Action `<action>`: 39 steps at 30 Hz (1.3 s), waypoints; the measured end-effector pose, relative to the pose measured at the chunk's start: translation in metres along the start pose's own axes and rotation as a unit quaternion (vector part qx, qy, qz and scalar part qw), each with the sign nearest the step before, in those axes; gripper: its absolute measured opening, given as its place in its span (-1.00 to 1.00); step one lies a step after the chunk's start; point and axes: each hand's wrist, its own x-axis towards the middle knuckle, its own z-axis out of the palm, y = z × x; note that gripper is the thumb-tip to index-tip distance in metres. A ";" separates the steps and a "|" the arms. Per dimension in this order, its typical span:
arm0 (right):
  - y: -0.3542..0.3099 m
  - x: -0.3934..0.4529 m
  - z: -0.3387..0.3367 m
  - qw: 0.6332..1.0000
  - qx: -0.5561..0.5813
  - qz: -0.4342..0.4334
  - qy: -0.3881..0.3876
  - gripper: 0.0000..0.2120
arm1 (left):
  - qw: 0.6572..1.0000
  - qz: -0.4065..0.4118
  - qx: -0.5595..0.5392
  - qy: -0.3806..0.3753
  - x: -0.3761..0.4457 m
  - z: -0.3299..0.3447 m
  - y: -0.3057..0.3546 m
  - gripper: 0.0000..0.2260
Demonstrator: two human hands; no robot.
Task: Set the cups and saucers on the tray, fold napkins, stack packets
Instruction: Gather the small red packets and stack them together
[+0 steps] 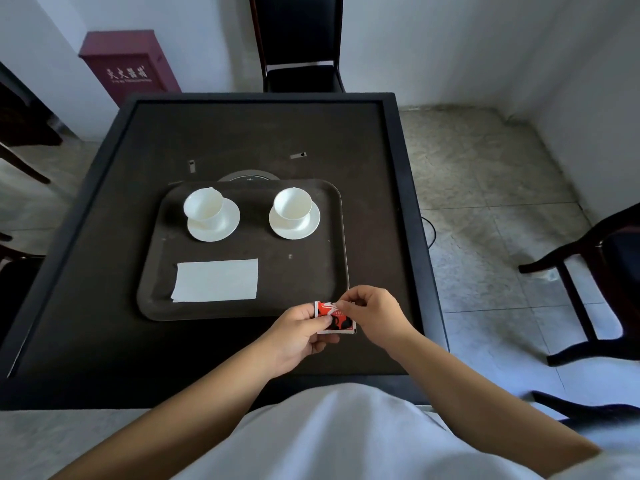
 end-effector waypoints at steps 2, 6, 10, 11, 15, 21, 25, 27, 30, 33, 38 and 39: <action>0.003 0.000 -0.001 1.000 0.016 0.002 -0.006 -0.90 | 1.000 0.003 0.007 0.005 0.001 0.000 0.000 -0.82; 0.017 0.006 -0.008 0.997 0.069 0.018 0.032 -0.86 | 0.999 0.006 0.031 0.028 0.003 0.002 -0.001 -0.84; 0.055 0.023 -0.028 0.984 -0.007 0.080 0.161 -0.80 | 0.999 -0.002 0.037 0.040 0.004 0.000 -0.002 -0.86; 0.067 0.026 -0.032 0.979 -0.044 0.097 0.172 -0.76 | 0.999 -0.006 0.034 0.041 0.004 -0.001 -0.003 -0.85; 0.098 0.030 -0.032 0.967 -0.164 0.152 0.122 -0.74 | 0.999 -0.012 0.012 0.036 0.002 -0.002 -0.006 -0.86; 0.108 0.021 -0.013 0.950 -0.255 0.155 0.095 -0.84 | 0.999 -0.016 -0.011 0.036 0.001 0.000 -0.007 -0.86; 0.110 0.027 -0.012 0.962 -0.216 0.138 0.097 -0.81 | 0.999 -0.020 -0.013 0.039 0.002 0.000 -0.007 -0.86; 0.108 0.029 -0.014 0.973 -0.166 0.126 0.099 -0.83 | 0.999 -0.019 -0.017 0.039 0.002 0.000 -0.007 -0.86; 0.096 0.028 -0.018 0.984 -0.031 0.130 0.121 -0.90 | 0.998 -0.024 -0.025 0.045 0.003 0.000 -0.006 -0.86; 0.076 0.024 -0.025 0.984 0.093 0.093 0.118 -0.90 | 0.997 -0.036 -0.030 0.057 0.005 0.000 -0.004 -0.86; 0.027 0.009 -0.031 0.994 0.070 -0.080 0.023 -0.78 | 0.999 -0.037 -0.024 0.027 0.002 0.002 -0.002 -0.82; 0.020 0.007 -0.029 0.993 0.047 -0.105 0.006 -0.77 | 0.999 -0.035 -0.025 0.015 0.000 0.003 -0.001 -0.82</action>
